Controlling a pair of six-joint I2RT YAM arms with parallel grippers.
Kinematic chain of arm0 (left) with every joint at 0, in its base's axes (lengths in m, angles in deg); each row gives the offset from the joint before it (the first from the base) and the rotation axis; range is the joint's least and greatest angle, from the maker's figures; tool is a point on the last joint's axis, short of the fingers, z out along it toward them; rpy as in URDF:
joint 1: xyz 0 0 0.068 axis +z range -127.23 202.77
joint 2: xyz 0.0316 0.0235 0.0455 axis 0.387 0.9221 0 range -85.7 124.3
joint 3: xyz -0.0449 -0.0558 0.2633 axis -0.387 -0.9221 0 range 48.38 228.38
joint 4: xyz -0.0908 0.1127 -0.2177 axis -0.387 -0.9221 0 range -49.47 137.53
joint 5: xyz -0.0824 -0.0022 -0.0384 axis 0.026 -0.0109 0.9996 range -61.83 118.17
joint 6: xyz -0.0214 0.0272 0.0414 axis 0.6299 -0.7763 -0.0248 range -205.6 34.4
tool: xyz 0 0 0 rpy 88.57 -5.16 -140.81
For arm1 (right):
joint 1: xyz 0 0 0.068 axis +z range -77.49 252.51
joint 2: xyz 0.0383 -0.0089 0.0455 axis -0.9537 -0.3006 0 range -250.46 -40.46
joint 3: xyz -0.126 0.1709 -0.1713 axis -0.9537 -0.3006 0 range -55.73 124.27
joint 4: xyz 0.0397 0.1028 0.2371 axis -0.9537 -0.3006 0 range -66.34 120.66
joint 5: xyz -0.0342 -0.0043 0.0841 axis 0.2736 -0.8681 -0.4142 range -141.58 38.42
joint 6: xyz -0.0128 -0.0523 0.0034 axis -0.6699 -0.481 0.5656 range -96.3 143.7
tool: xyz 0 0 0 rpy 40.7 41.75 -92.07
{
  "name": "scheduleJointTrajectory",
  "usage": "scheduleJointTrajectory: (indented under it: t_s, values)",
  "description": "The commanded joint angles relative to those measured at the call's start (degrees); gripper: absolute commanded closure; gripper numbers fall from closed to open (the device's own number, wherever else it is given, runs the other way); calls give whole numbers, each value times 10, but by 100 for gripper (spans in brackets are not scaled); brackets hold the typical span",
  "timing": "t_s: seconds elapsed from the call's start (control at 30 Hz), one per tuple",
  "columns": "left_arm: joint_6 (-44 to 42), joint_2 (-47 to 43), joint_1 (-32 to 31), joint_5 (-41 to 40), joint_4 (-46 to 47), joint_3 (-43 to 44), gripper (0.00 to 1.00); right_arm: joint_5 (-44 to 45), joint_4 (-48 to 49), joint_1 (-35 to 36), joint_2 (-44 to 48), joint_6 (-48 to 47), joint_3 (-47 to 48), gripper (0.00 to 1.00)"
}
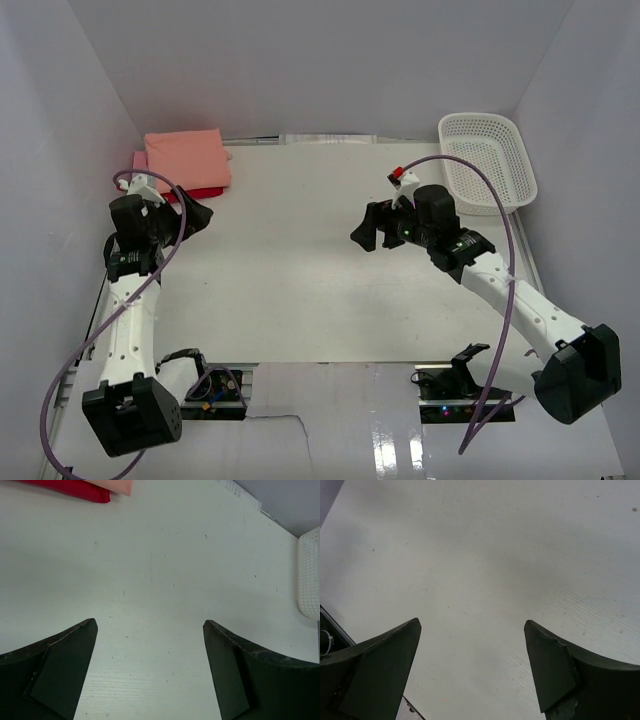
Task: Fold and stack the t-shirts
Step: Put the neatly folded tshirt into the corner of the board with the left arm
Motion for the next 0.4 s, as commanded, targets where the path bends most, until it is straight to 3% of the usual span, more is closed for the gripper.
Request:
scheduleJointTrajectory:
  t_s: [0.0,0.17,0.37]
  values:
    - [-17,-72,-1,-24,-18,-35,2,38,5,0,59,-11,-18,10]
    - [-29,-133,-1,-18,0,-68,2,68,18,-1,115,-31,-41,10]
    - [-28,-99,-1,-1,9,-67,2,69,12,-1,131,-32,-46,10]
